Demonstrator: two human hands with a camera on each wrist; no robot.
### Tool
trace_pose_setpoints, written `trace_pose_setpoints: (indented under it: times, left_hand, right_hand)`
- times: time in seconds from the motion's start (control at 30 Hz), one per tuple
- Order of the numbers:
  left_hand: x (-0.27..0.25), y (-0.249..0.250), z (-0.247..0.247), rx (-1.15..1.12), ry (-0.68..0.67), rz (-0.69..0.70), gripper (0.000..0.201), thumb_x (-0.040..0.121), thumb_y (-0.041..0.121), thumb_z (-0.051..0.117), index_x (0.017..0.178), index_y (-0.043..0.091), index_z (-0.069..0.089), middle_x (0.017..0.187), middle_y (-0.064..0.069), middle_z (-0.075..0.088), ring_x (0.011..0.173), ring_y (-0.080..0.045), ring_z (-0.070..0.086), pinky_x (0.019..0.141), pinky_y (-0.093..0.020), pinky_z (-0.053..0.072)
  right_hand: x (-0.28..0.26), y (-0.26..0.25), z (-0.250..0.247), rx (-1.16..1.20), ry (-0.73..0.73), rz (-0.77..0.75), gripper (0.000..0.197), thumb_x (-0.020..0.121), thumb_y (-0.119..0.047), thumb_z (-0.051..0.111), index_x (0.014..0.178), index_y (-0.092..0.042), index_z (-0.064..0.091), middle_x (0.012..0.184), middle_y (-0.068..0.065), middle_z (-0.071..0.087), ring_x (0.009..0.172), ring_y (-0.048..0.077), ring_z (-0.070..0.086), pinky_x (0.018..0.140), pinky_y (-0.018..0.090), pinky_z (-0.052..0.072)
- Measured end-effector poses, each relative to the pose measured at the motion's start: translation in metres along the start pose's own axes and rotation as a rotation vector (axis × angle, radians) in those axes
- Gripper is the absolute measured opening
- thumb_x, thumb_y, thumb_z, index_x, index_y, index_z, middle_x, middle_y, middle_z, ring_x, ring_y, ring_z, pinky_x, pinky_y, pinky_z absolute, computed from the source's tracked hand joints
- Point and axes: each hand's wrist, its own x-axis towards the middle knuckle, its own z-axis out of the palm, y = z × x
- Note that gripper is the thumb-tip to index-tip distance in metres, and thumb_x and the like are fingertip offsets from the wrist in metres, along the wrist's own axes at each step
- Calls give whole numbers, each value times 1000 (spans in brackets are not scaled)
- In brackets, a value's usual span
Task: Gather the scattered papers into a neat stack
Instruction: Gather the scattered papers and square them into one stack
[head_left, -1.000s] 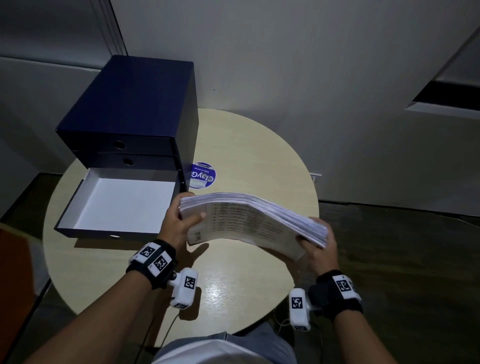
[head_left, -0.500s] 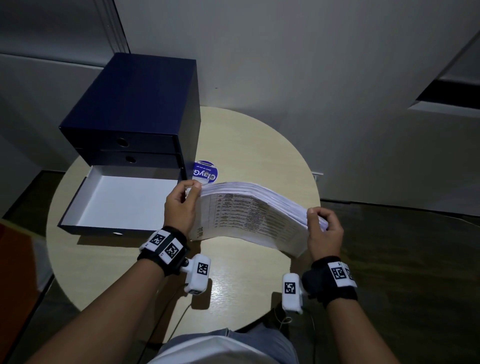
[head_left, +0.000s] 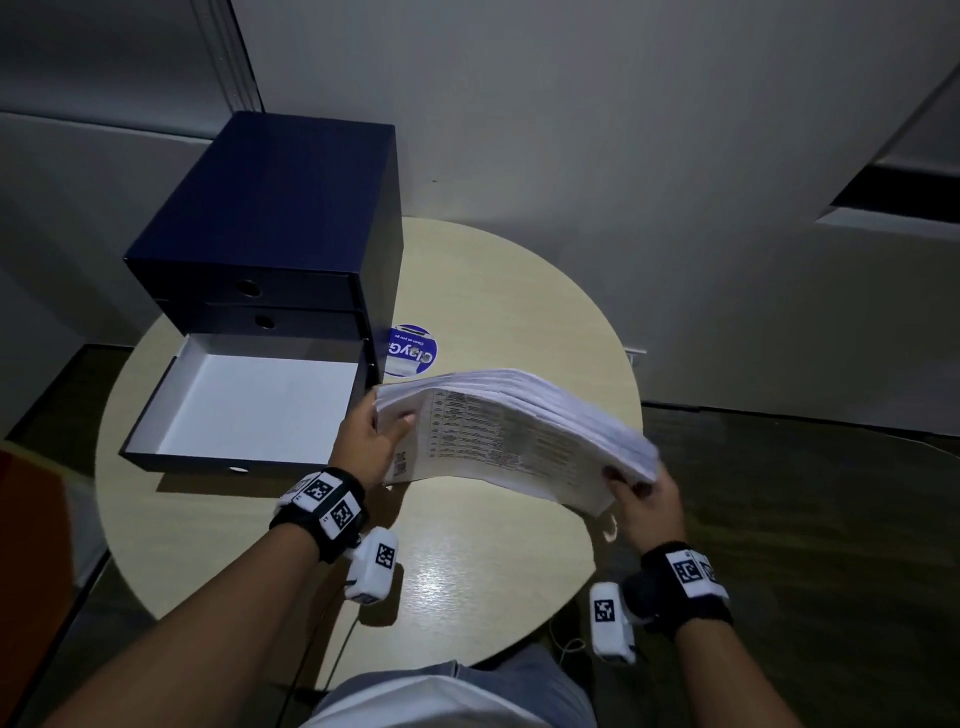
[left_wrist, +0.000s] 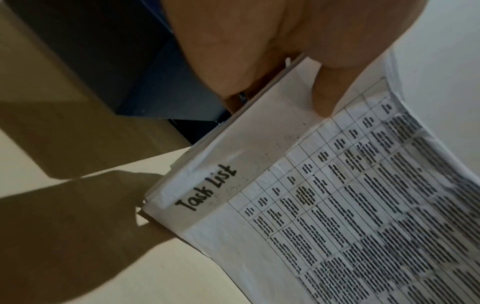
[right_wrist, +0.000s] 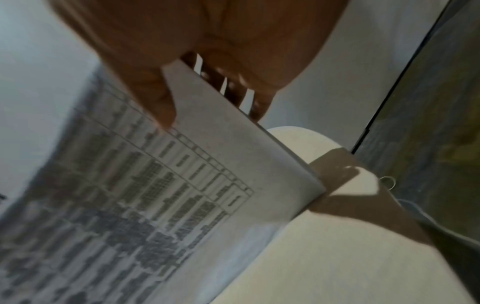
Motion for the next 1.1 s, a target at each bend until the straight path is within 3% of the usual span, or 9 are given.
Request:
trace_pose_setpoints:
  times: [0.1,0.23,0.33,0.5,0.57,0.67,0.77,0.97,1.1]
  left_hand:
    - [-7,4,-1,-72,24,-22,25,94,9,62,116,21,58,107,-2,65,101,-22,60,85,-42,51]
    - [-29,-5,-15,-145,-34,-48,46,85,-17,56,100,27,56,103,-4,64,98,-16,60,71,-29,50]
    - [-28,-24,-10,-99,-72,-133,41,85,-17,55,106,18,61,104,-9,67,103,-27,63,76,-34,53]
    - [-12,-10,-10,-105,42,-35,29,84,-14,58,109,-1,64,97,-16,69,92,-31,67,69,-30,53]
    - [-14,3,-16,-146,50,9,40,76,-24,52,109,-2,62,93,-12,69,89,-25,66,66,-25,55]
    - [-24,9,-16,-171,-5,-21,39,78,-27,49,106,0,57,86,-9,64,78,-17,61,53,-17,54]
    - [-23,6,-12,-127,-45,-29,31,82,-18,57,101,6,54,87,-10,61,79,-21,58,48,-17,50]
    - [-16,-5,-10,-134,-52,-72,43,80,-18,61,107,15,58,97,-7,67,92,-21,62,53,-18,56]
    - [-11,-7,-10,-75,-10,-71,37,81,-7,67,113,11,62,103,-10,70,103,-28,65,88,-47,57]
  right_hand:
    - [7,4,2,11,95,-12,32,89,3,62,117,-11,58,96,-11,61,101,21,59,79,28,47]
    - [1,21,-6,53,101,15,46,81,20,57,118,-6,52,108,10,63,100,20,60,83,30,46]
    - [-1,30,-2,-3,94,46,45,83,18,58,125,2,53,117,15,60,111,24,55,93,35,42]
    - [10,0,-1,-35,127,-121,35,85,19,57,117,5,59,103,2,65,88,-4,60,76,6,43]
    - [15,-3,-6,3,127,-111,44,79,26,57,115,0,58,88,-14,72,78,-10,64,73,9,47]
    - [15,3,-7,-40,77,-99,59,73,29,56,116,-10,54,95,-6,68,88,4,64,75,17,50]
    - [14,6,-4,-63,68,-134,54,72,28,58,110,-11,58,95,1,66,81,-6,64,71,12,51]
    - [10,6,3,-29,73,-130,35,79,21,60,98,-8,58,86,1,63,69,-12,62,61,5,47]
    - [7,0,8,49,85,-129,40,84,16,58,85,-23,56,84,-5,61,76,0,59,59,3,46]
